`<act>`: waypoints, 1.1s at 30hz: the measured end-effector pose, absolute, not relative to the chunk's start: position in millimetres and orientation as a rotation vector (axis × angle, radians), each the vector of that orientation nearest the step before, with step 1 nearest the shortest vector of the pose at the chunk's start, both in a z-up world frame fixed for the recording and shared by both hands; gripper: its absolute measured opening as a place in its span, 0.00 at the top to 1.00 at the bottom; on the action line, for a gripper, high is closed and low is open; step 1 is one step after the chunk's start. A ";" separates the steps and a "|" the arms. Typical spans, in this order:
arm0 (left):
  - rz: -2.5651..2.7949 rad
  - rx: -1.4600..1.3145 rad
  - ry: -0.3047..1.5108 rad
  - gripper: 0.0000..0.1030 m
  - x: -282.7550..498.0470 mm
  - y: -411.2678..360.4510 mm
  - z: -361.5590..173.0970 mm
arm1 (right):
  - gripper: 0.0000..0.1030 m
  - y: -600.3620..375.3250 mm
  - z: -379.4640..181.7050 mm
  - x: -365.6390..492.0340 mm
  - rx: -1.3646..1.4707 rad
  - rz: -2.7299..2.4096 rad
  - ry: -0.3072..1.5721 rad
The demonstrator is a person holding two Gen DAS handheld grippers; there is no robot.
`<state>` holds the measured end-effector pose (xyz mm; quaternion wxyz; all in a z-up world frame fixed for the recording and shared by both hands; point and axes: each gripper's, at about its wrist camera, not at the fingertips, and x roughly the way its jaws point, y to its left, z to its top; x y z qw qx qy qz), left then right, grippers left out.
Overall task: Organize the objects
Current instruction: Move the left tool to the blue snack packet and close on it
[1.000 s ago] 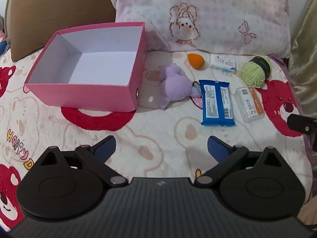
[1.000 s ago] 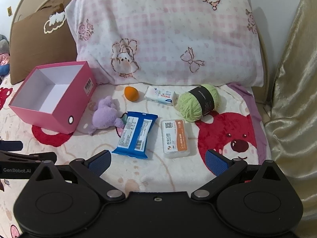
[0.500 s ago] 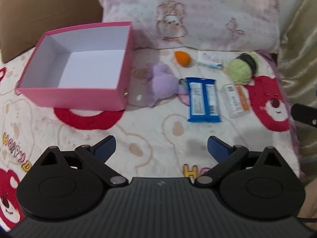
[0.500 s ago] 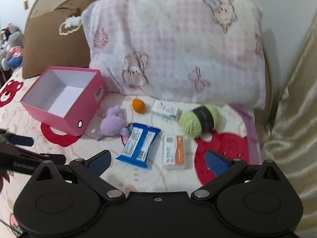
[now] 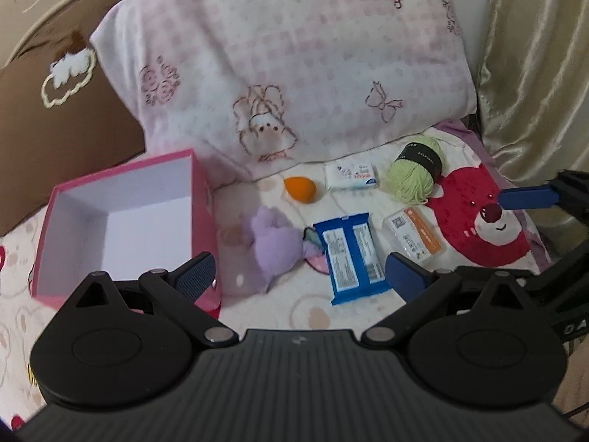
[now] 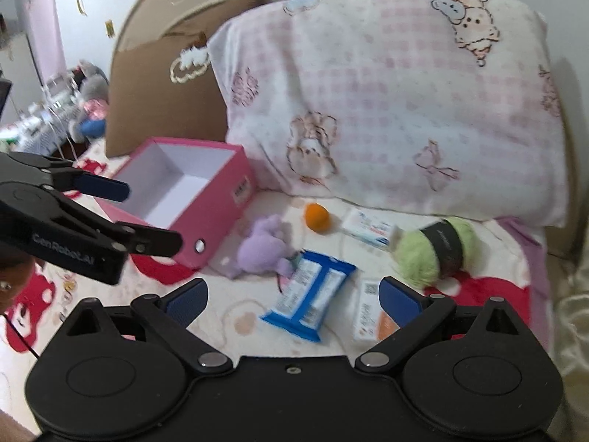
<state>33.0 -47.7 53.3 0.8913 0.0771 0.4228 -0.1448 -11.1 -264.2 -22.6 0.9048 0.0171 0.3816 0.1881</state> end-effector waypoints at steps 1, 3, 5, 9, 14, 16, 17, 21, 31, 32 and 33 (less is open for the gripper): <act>-0.303 0.149 0.876 0.03 35.9 -47.2 52.3 | 0.03 -264.6 -27.5 -6.8 0.043 0.395 0.794; -0.315 0.121 0.874 0.03 42.0 -45.6 49.4 | 0.03 -265.2 -40.2 2.9 0.058 0.407 0.817; -0.323 0.092 0.872 0.03 49.5 -44.4 43.9 | 0.03 -263.5 -53.0 11.0 0.073 0.447 0.850; -0.321 0.060 0.880 0.03 61.6 -45.7 26.3 | 0.03 -235.2 -75.1 19.8 -0.075 0.538 0.912; -0.350 -0.029 0.918 0.03 74.6 -43.0 -1.6 | 0.03 -223.1 -86.7 27.3 -0.098 0.534 0.830; -0.342 -0.055 0.931 0.03 78.6 -41.2 -13.3 | 0.03 -224.2 -91.5 31.0 -0.085 0.516 0.784; -0.326 -0.056 0.931 0.03 79.6 -41.0 -18.6 | 0.03 -226.1 -94.5 33.0 -0.056 0.500 0.784; -0.322 -0.052 0.913 0.03 81.1 -41.4 -38.6 | 0.02 -236.9 -120.9 40.1 0.056 0.432 0.807; -0.425 -0.130 0.930 0.12 84.7 -53.6 -86.2 | 0.02 -227.9 -172.4 23.4 -0.015 0.410 0.720; -0.430 -0.115 0.923 0.14 84.8 -56.6 -87.4 | 0.02 -228.1 -175.4 24.6 -0.010 0.403 0.721; -0.439 -0.106 0.922 0.15 85.5 -59.8 -89.4 | 0.02 -228.5 -178.5 25.9 -0.004 0.392 0.721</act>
